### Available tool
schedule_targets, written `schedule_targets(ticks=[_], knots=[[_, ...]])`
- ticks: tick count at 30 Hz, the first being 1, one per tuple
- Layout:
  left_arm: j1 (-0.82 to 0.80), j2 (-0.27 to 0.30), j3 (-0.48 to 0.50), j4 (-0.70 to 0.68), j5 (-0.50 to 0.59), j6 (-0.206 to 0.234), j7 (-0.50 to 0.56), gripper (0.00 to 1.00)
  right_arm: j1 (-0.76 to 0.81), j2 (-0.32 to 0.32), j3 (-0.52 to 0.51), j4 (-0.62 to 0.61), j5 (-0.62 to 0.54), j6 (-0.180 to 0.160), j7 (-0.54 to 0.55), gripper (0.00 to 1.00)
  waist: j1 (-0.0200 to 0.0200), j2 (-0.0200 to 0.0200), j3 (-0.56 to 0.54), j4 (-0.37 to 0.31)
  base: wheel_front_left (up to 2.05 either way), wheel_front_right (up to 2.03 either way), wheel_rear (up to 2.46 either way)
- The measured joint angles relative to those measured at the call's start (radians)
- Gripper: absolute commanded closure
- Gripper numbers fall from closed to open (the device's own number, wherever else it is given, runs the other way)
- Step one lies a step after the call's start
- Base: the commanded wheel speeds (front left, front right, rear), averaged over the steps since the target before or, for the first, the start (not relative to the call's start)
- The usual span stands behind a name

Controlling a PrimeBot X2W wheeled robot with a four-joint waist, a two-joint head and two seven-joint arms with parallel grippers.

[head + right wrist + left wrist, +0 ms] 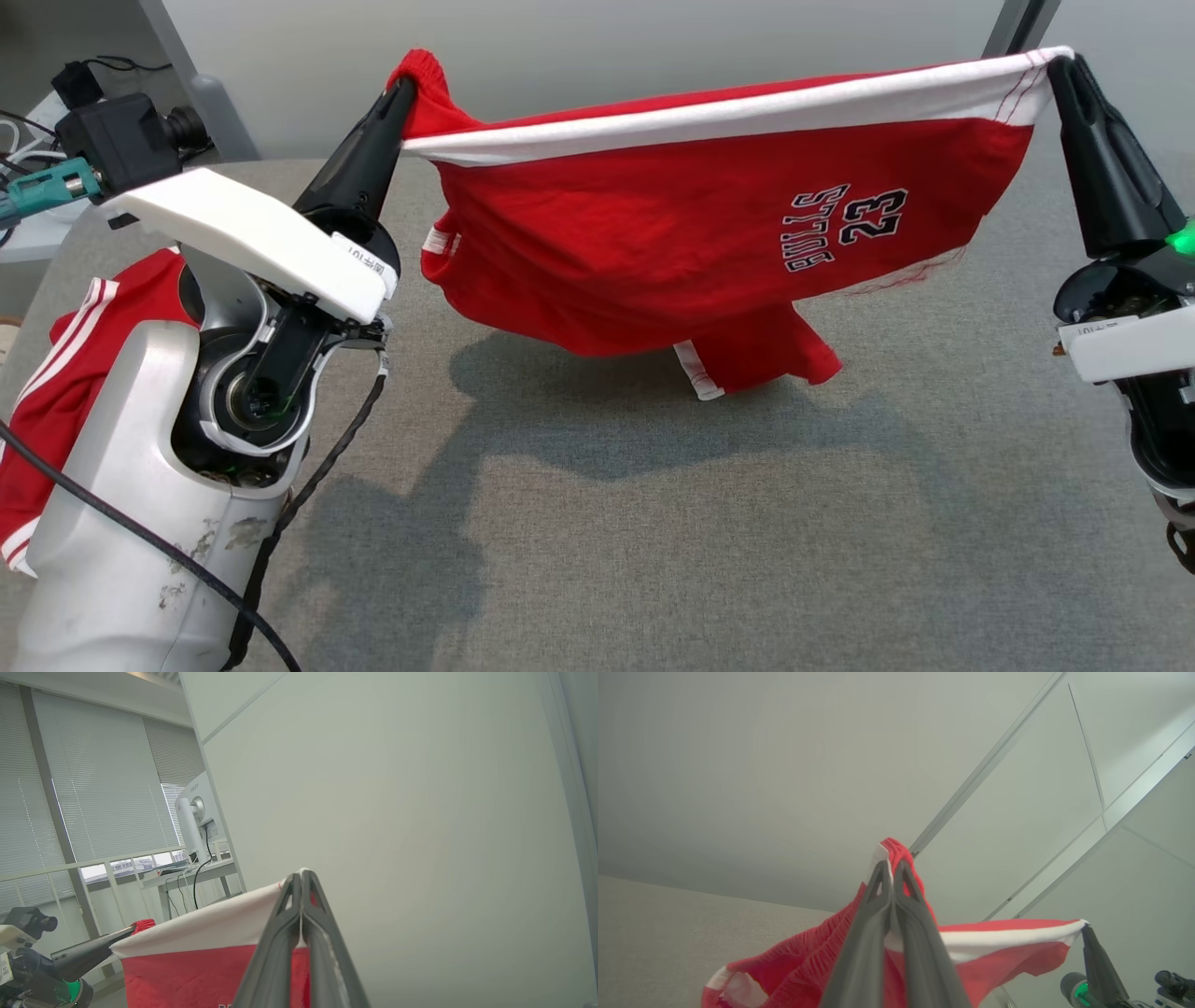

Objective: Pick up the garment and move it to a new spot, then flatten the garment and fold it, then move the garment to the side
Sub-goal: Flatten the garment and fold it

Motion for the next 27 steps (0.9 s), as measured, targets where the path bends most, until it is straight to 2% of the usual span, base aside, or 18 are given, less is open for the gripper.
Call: schedule_targets(ticks=[6,10,12,14,19,22,23,24,26,27], knots=[[0.025,0.013,-0.026,-0.064,-0.004,0.03,0.05,1.0,0.028,-0.029,-0.011,-0.052,-0.007,0.0,0.0,1.0,0.0,0.0001,-0.032,-0.009,0.0,0.0,0.0],[0.137,0.021,-0.145,-0.051,0.047,0.034,0.07,1.0,0.104,-0.06,0.02,-0.044,-0.01,0.0,0.0,1.0,0.0,0.0,-0.03,-0.01,0.0,0.0,0.0],[0.189,0.011,-0.217,-0.011,0.1,0.021,0.054,1.0,0.164,-0.062,0.024,-0.029,-0.007,0.0,0.0,1.0,0.0,0.0,-0.021,-0.007,0.0,0.0,0.0],[0.209,-0.015,-0.273,0.047,0.154,0.006,0.016,1.0,0.224,-0.061,0.025,-0.006,0.004,0.0,0.0,1.0,0.0,0.0,-0.008,-0.003,0.0,0.0,0.0],[0.201,-0.119,-0.358,0.235,0.254,-0.024,-0.1,1.0,0.329,-0.049,0.04,0.076,0.011,0.0,0.0,1.0,0.0,0.0,0.026,-0.005,0.0,0.0,0.0],[0.174,-0.169,-0.383,0.337,0.26,-0.058,-0.135,1.0,0.344,-0.031,0.039,0.142,0.003,0.0,0.0,1.0,0.0,0.0,0.042,-0.019,0.0,0.0,0.0],[0.158,-0.181,-0.394,0.364,0.261,-0.069,-0.141,0.85,0.344,-0.031,0.039,0.168,-0.014,0.0,0.0,1.0,0.0,0.0,0.047,-0.024,0.0,0.0,0.0],[0.143,-0.19,-0.406,0.389,0.261,-0.078,-0.146,0.66,0.344,-0.03,0.036,0.191,-0.026,0.0,0.0,1.0,0.0,0.0,0.051,-0.03,0.0,0.0,0.0],[0.119,-0.202,-0.43,0.43,0.261,-0.097,-0.146,0.0,0.343,-0.027,0.031,0.235,-0.049,0.0,0.0,1.0,0.0,0.0,0.058,-0.041,0.0,0.0,0.0],[0.113,-0.209,-0.44,0.447,0.261,-0.108,-0.146,0.0,0.342,-0.026,0.031,0.254,-0.067,0.0,0.0,1.0,0.0,0.0,0.061,-0.045,0.0,0.0,0.0]])
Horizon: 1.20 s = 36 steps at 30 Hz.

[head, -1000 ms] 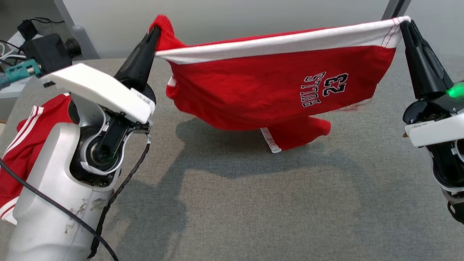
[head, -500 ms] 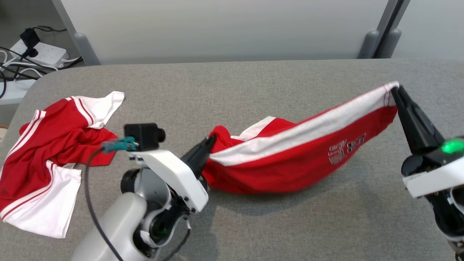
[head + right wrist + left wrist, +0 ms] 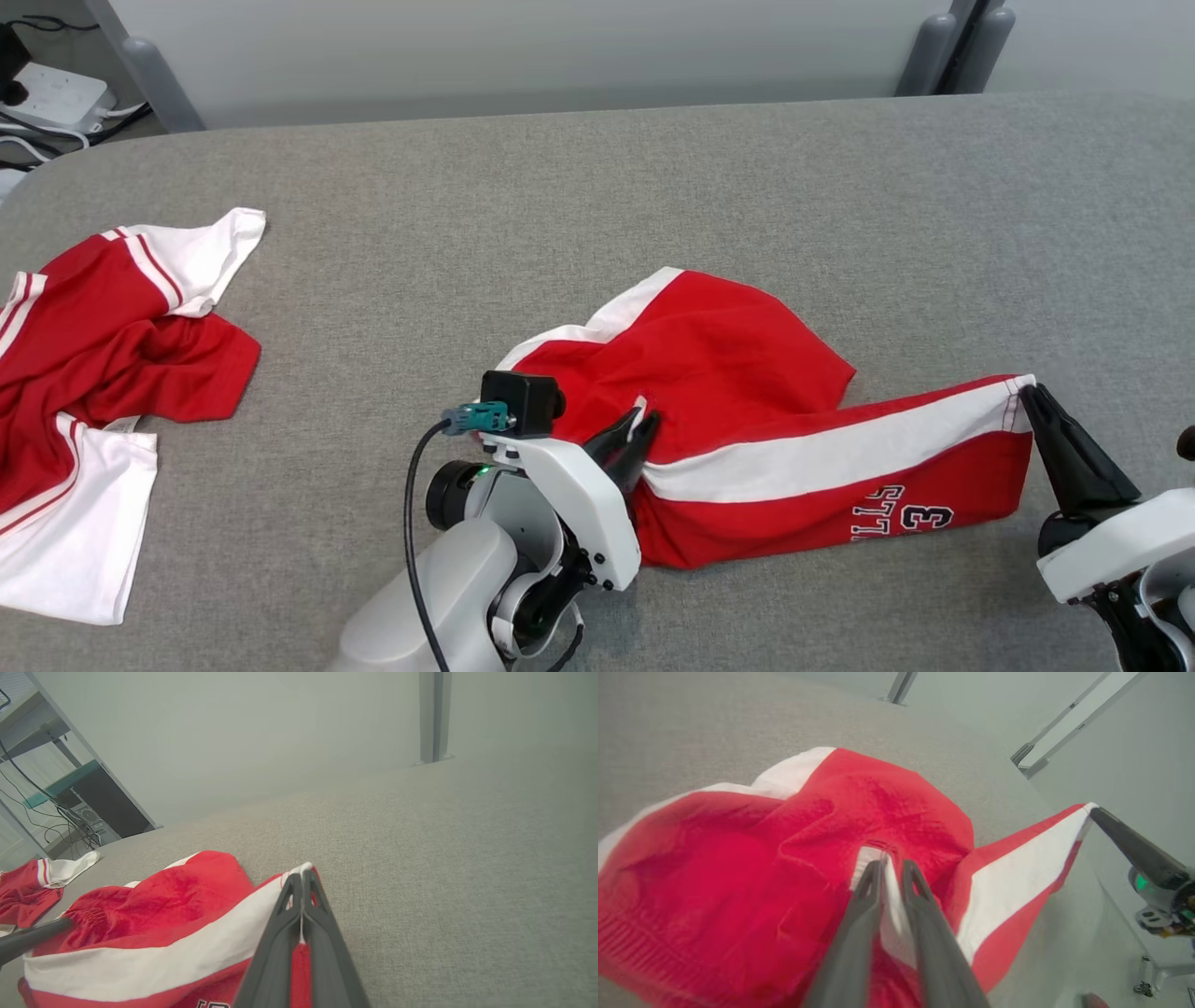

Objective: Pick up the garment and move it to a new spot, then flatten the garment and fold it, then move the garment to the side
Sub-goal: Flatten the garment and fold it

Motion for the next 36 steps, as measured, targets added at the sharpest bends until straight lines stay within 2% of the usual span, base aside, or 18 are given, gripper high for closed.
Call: schedule_targets(ticks=[3,6,9,11,14,19,27,28,31,36], knots=[[-0.02,-0.01,-0.024,0.021,-0.017,-0.026,-0.001,0.0,-0.003,0.021,-0.003,0.037,-0.013,0.0,0.0,1.0,0.0,0.0,0.002,-0.009,0.0,0.0,0.0],[-0.065,-0.002,-0.023,0.016,0.006,-0.025,-0.031,0.0,-0.003,0.027,-0.003,0.055,-0.019,0.0,0.0,1.0,-0.0001,0.0,0.001,-0.009,0.0,0.0,0.0],[-0.122,0.036,-0.024,0.008,0.06,-0.005,-0.042,0.0,-0.003,0.027,-0.008,0.059,-0.031,0.0,0.0,1.0,0.0,0.0,0.001,-0.01,0.0,0.0,0.0],[-0.139,0.065,-0.033,0.013,0.074,0.003,-0.016,0.0,-0.003,0.029,-0.01,0.059,-0.032,0.0,0.0,1.0,0.0,0.0,0.002,-0.012,0.0,0.0,0.0],[-0.152,0.091,-0.102,0.05,0.129,0.003,0.056,0.0,-0.004,0.036,-0.008,0.055,-0.032,0.0,0.0,1.0,0.0,0.0,0.008,-0.019,0.0,0.0,0.0],[-0.188,0.082,-0.173,0.11,0.168,0.002,0.154,0.0,-0.026,0.044,-0.002,0.045,-0.033,0.0,0.0,1.0,0.0,0.0,0.029,-0.036,0.0,0.0,0.0],[-0.225,0.06,-0.189,0.173,0.169,0.0,0.2,0.0,-0.04,0.046,-0.001,0.026,-0.033,0.0,0.0,1.0,0.0,0.0,0.055,-0.058,0.0,0.0,0.0],[-0.23,0.056,-0.191,0.17,0.165,-0.013,0.204,0.0,-0.04,0.047,-0.007,0.026,-0.032,0.0,0.0,1.0,0.0,0.0,0.056,-0.062,0.0,0.0,0.0],[-0.23,0.055,-0.207,0.144,0.166,-0.016,0.212,0.0,-0.04,0.047,-0.013,0.026,-0.031,0.0,0.0,1.0,0.0,0.0,0.052,-0.062,0.0,0.0,0.0],[-0.229,0.06,-0.234,0.067,0.189,0.003,0.203,0.0,-0.039,0.049,-0.016,0.027,-0.031,0.0,0.0,1.0,0.0,0.0,0.039,-0.061,0.0,0.0,0.0]])
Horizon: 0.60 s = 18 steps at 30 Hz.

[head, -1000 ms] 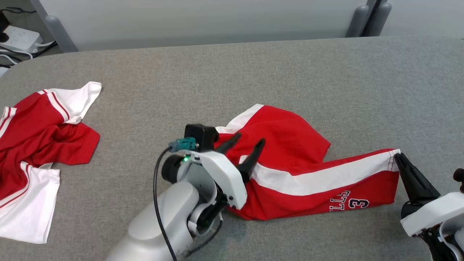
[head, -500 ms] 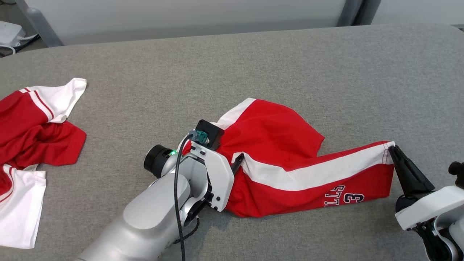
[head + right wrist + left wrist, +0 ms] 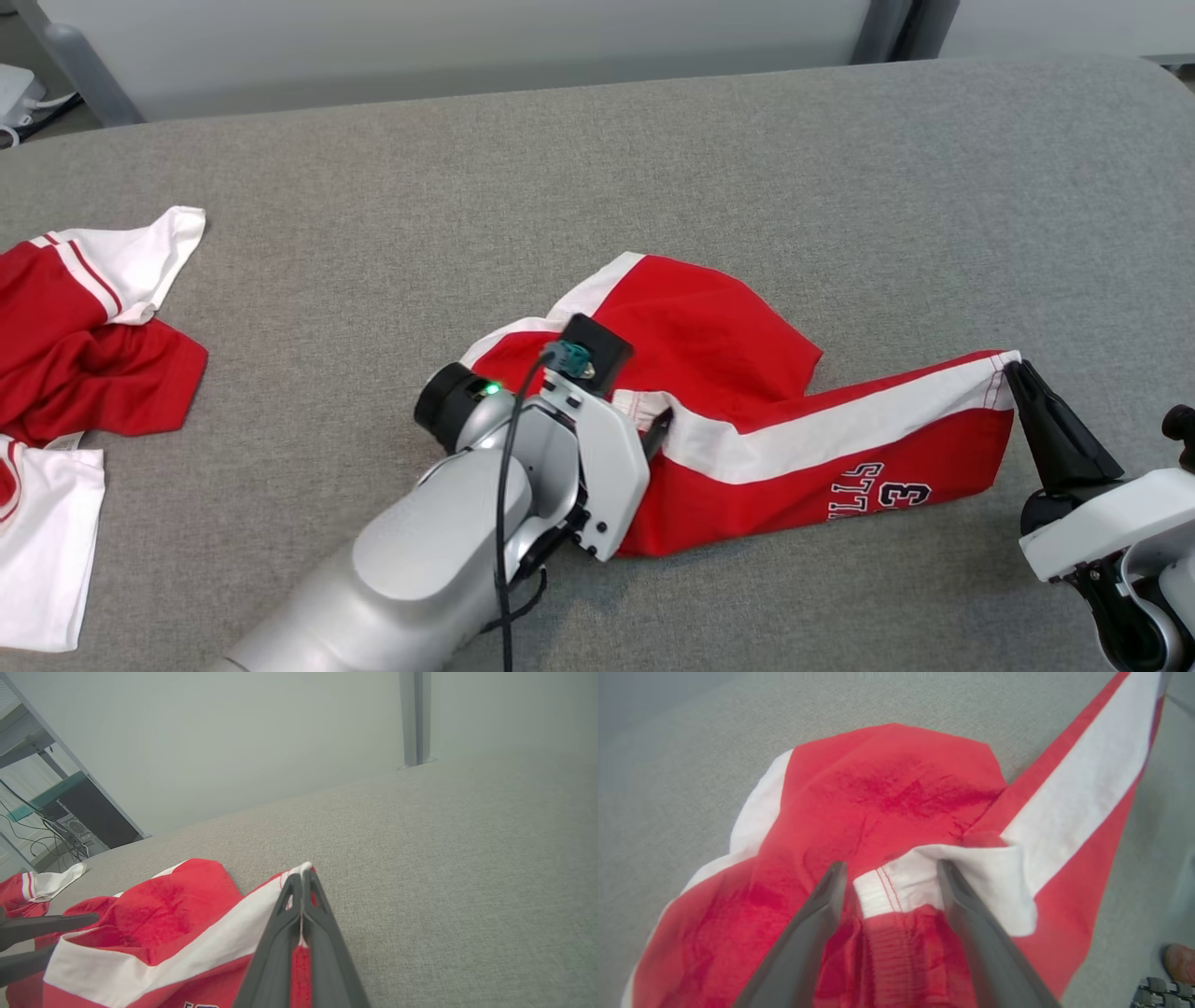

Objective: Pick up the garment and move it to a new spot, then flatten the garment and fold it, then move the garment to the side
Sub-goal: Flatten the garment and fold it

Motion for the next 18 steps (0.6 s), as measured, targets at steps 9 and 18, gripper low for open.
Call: schedule_targets(ticks=[9,18], knots=[[0.051,0.038,-0.042,-0.07,0.038,0.063,0.038,0.02,0.0,0.005,0.007,-0.001,0.0,0.0,0.0,1.0,0.0,0.0,-0.012,-0.002,0.0,0.0,0.0],[0.058,0.029,-0.044,-0.046,0.038,0.079,0.042,0.0,0.0,0.003,0.03,-0.004,0.002,0.0,0.0,1.0,0.0001,0.0,-0.012,-0.008,0.0,0.0,0.0]])
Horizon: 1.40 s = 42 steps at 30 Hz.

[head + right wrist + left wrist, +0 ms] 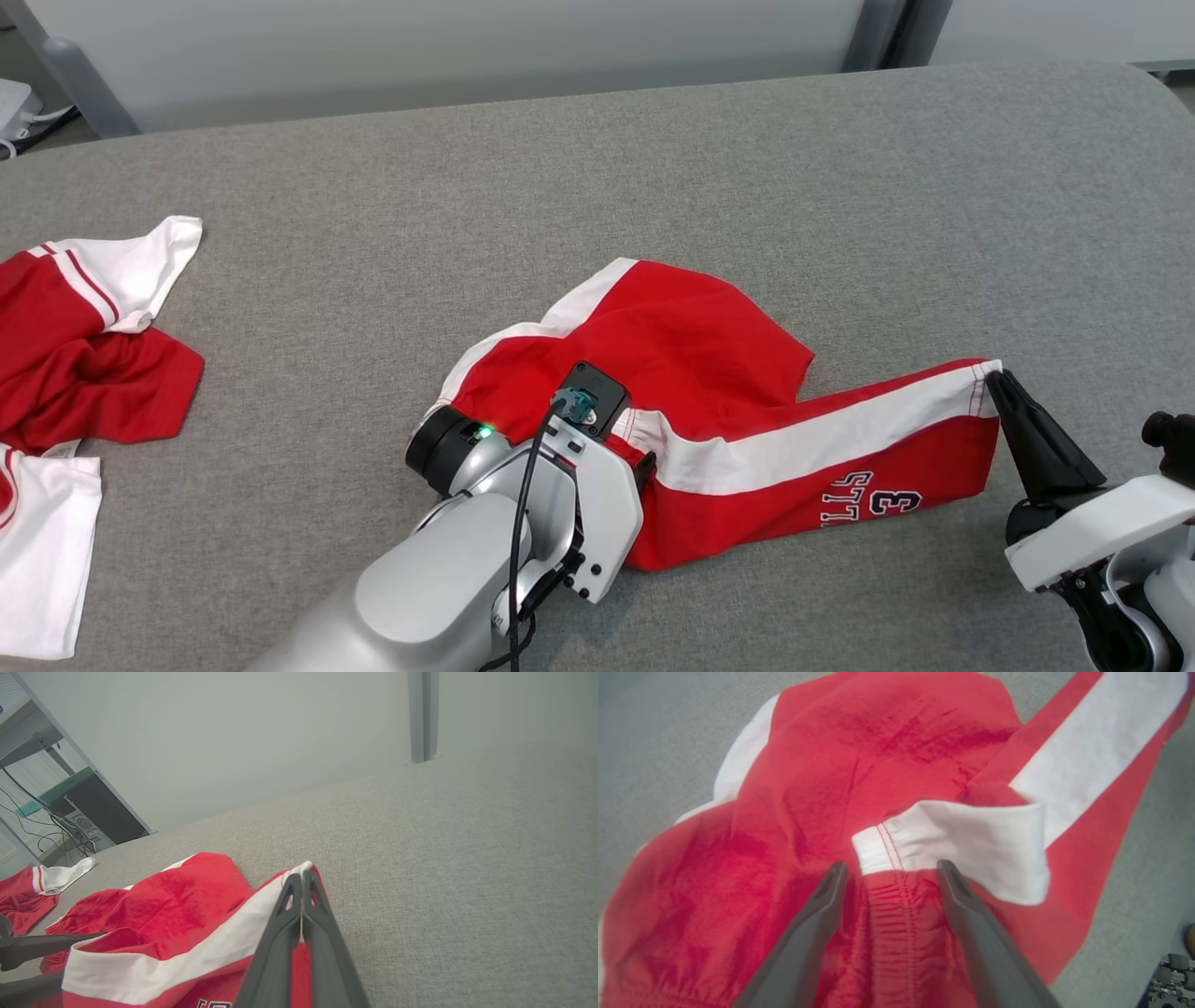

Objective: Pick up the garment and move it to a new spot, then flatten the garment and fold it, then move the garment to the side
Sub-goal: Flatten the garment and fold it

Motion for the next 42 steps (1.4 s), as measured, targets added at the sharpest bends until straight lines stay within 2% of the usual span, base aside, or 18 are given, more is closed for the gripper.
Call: schedule_targets(ticks=[1,2,3,4,5,6,7,12,19,23,25,30,34,39,42], knots=[[0.0,-0.003,0.0,0.004,0.0,0.0,-0.002,0.0,0.0,0.0,0.001,0.0,0.0,0.0,0.0,1.0,-0.0001,0.0,-0.001,-0.001,0.0,0.0,0.0],[0.0,-0.007,0.0,0.011,-0.001,0.0,-0.004,0.1,0.0,-0.001,0.003,0.0,0.0,0.0,0.0,1.0,0.0,0.0,-0.002,-0.002,0.0,0.0,0.0],[0.0,-0.01,0.0,0.019,-0.004,0.0,-0.004,0.3,0.0,-0.002,0.004,0.001,0.0,0.0,0.0,1.0,0.0,0.0,-0.002,-0.003,0.0,0.0,0.0],[0.0,-0.012,0.0,0.026,-0.009,-0.002,-0.004,0.3,0.0,-0.002,0.005,0.001,0.0,0.0,0.0,1.0,0.0,0.0,-0.003,-0.003,0.0,0.0,0.0],[0.0,-0.014,0.0,0.033,-0.01,-0.002,-0.004,0.52,0.0,-0.002,0.006,0.002,0.0,0.0,0.0,1.0,0.0,0.0,-0.004,-0.004,0.0,0.0,0.0],[0.0,-0.017,0.0,0.039,-0.015,-0.004,-0.003,0.69,0.0,-0.002,0.008,0.002,0.0,0.0,0.0,1.0,0.0,0.0,-0.004,-0.005,0.0,0.0,0.0],[0.0,-0.023,0.0,0.046,-0.023,-0.009,-0.003,1.0,0.0,-0.002,0.009,0.002,0.0,0.0,0.0,1.0,-0.0001,0.0,-0.005,-0.006,0.0,0.0,0.0],[0.001,-0.039,0.007,0.056,-0.054,-0.035,-0.024,1.0,0.0,-0.002,0.009,0.002,0.0,0.0,0.0,1.0,0.0,0.0,-0.004,-0.009,0.0,0.0,0.0],[0.001,-0.029,0.115,-0.016,-0.086,-0.037,-0.178,1.0,0.0,-0.004,-0.018,-0.029,-0.014,0.0,0.0,1.0,-0.0001,0.0,-0.017,0.004,0.0,0.0,0.0],[0.001,0.021,0.209,-0.116,-0.148,-0.038,-0.228,1.0,-0.005,-0.019,-0.043,-0.078,-0.038,0.0,0.0,1.0,0.0,0.0,-0.035,0.017,0.0,0.0,0.0],[0.001,0.066,0.259,-0.177,-0.187,-0.044,-0.233,1.0,-0.023,-0.034,-0.06,-0.103,-0.044,0.0,0.0,1.0,0.0,0.0,-0.045,0.025,0.0,0.0,0.0],[0.008,0.17,0.376,-0.343,-0.342,-0.063,-0.134,1.0,-0.127,-0.098,-0.104,-0.168,-0.042,0.0,0.0,1.0,-0.0001,0.0,-0.073,0.047,0.0,0.0,0.0],[0.026,0.246,0.465,-0.5,-0.459,-0.058,-0.054,1.0,-0.193,-0.164,-0.125,-0.206,-0.037,0.0,0.0,1.0,-0.0001,0.0,-0.1,0.058,0.0,0.0,0.0],[0.026,0.314,0.562,-0.702,-0.567,-0.011,0.013,1.0,-0.236,-0.22,-0.143,-0.273,-0.019,0.003,0.0,1.0,0.0,0.0,-0.134,0.063,0.0,0.0,0.0],[0.027,0.326,0.61,-0.827,-0.625,0.028,0.044,1.0,-0.243,-0.246,-0.198,-0.328,-0.007,0.003,0.0,1.0,0.0,0.0,-0.151,0.062,0.0,0.0,0.0]])
